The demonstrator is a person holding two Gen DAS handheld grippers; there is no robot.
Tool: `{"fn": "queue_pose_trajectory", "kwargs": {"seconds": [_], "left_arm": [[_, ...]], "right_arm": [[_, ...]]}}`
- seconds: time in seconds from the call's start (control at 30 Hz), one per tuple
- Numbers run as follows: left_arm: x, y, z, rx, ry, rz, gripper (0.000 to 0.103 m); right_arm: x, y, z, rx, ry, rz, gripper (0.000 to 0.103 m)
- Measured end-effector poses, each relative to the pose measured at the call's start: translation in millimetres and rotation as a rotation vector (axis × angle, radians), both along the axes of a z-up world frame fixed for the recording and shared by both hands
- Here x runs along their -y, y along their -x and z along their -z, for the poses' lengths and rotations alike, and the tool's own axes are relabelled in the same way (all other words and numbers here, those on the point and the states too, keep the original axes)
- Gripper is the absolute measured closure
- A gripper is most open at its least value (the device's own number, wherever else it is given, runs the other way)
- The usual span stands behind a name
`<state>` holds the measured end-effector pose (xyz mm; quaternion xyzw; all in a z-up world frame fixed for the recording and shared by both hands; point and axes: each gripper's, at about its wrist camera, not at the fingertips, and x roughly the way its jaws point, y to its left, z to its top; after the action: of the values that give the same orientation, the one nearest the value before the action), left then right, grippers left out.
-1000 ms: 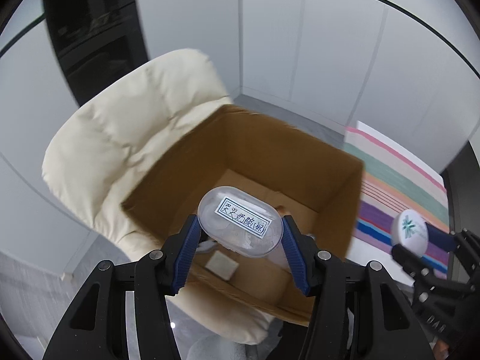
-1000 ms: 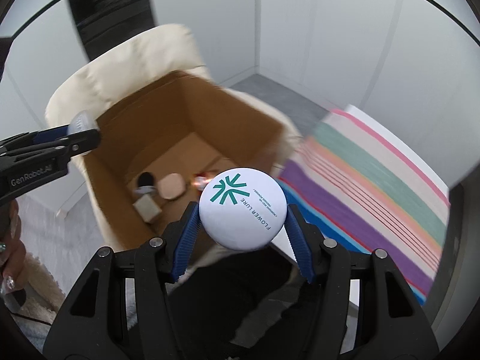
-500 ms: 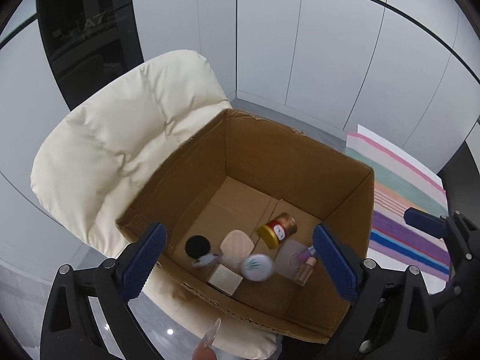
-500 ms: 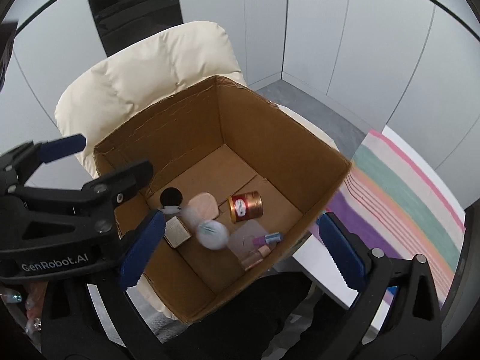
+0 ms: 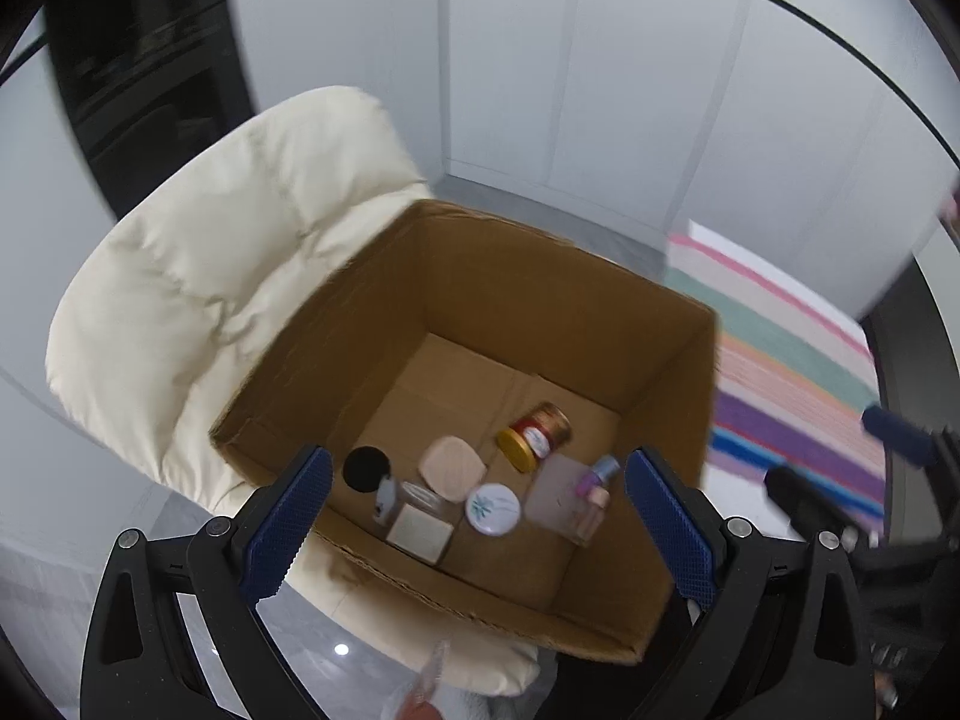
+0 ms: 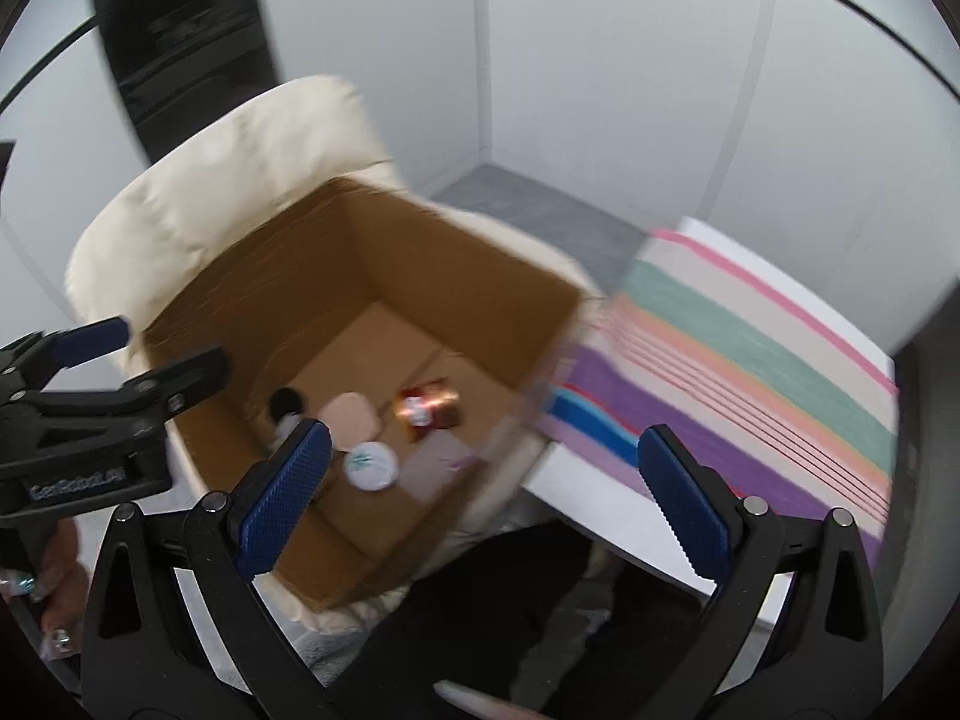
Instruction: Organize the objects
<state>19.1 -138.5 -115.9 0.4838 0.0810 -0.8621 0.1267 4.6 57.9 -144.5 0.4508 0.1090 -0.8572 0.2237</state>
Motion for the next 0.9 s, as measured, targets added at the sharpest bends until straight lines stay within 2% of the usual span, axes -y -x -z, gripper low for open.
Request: {"fn": "queue_pose_trajectory", "kwargs": {"seconds": [0.13,0.23,0.3,0.43,0.53,0.6,0.7,0.8,0.9], "left_arm": [[-35.0,-1.3,-31.1,0.049,-0.034,0.136,0.004],[-63.7,-7.8,-65.6,0.031,0.025,0.208,0.002],[-76.4,-9.6,-84.1,0.031,0.031,0.245,0.001],[-99.6,-12.4,-128.1,0.051,-0.051,0.327,0.000],[-117.2,-14.9,-154.4,0.034,0.028,0.341,0.000],[-126.2,-12.0,-163.5,0.042,0.079,0.337,0.000],[-140.1,-7.4,-170.7,0.071,0.104,0.373,0.000],[-146.2,-7.7,-170.2,0.060,0.155,0.375,0.000],[-146.2,-6.1,-163.6,0.075,0.136,0.376,0.000]], "right_arm": [[-40.2,-8.4,-26.1,0.027,0.038,0.122,0.000],[-69.2,-24.4,-57.0,0.014,0.054,0.206,0.000],[-85.9,-35.3,-80.4,-0.001,0.044,0.265,0.000],[-117.2,-44.9,-118.8,0.045,0.043,0.404,0.000],[-131.7,-49.6,-137.9,0.105,0.086,0.428,0.000],[-141.1,-51.0,-147.7,0.118,0.094,0.461,0.000],[-156.5,-54.8,-157.1,0.127,0.122,0.520,0.000],[-165.6,-61.1,-162.6,0.125,0.136,0.539,0.000],[-164.9,-63.5,-164.6,0.118,0.112,0.535,0.000]]}}
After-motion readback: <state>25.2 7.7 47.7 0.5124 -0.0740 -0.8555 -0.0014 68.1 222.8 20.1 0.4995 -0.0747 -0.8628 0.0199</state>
